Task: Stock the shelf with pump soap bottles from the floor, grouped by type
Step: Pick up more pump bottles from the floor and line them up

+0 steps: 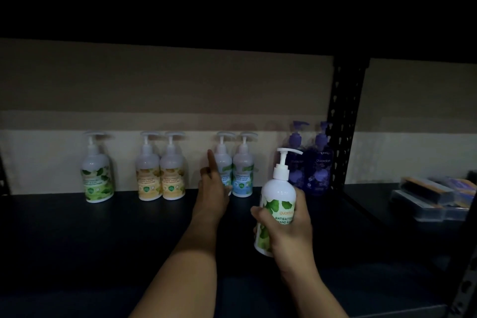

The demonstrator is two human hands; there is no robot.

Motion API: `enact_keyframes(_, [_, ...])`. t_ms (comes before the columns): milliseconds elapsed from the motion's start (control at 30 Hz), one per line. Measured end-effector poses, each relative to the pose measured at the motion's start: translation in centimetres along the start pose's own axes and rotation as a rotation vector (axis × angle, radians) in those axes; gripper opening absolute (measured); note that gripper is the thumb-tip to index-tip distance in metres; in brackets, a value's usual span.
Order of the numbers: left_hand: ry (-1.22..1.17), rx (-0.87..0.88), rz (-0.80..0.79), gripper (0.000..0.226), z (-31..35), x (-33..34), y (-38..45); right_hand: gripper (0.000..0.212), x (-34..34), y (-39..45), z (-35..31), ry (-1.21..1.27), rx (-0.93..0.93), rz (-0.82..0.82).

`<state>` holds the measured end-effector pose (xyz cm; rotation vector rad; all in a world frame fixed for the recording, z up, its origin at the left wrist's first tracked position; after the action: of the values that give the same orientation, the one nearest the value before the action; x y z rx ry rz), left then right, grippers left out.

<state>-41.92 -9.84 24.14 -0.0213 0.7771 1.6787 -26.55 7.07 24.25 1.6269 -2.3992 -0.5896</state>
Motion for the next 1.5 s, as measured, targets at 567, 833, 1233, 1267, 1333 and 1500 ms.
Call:
enact_keyframes(567, [0.024,0.005,-0.386,0.055,0.4,-5.0,-9.0,0.05,0.8,-0.9,-1.5,-0.121,-0.104,-0.086])
enact_keyframes(833, [0.128,-0.022,-0.651,0.048,-2.5,-15.1,-15.7,0.052,3.1,-3.2,-3.6,-0.207,-0.17,-0.285])
enact_keyframes(1233, [0.216,-0.223,-0.541,0.055,-7.2,-28.3,-18.8,0.069,20.0,-9.1,-4.5,-0.297,-0.214,-0.64])
enact_keyframes(1267, [0.227,-0.231,-0.532,0.056,-7.5,-28.9,-18.9,0.072,21.6,-9.5,-4.5,-0.312,-0.213,-0.668])
enact_keyframes(1333, [0.244,-0.242,-0.513,0.057,-8.1,-29.9,-18.9,0.075,24.2,-9.7,-4.7,-0.313,-0.206,-0.671])
enact_keyframes(1500, [0.258,-0.257,-0.447,0.063,-9.8,-32.2,-18.5,0.081,29.2,-8.4,-4.7,-0.366,-0.193,-0.528])
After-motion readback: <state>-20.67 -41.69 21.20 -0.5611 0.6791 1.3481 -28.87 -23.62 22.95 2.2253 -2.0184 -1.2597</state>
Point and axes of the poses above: each hand's wrist, its own y-axis towards the middle knuckle, its own x-axis out of the palm, z = x × y, the point moved 7 cm from there along y, towards the middle knuckle, and after that the axes turned 15 degrees about -y, right-handed, at the moved point
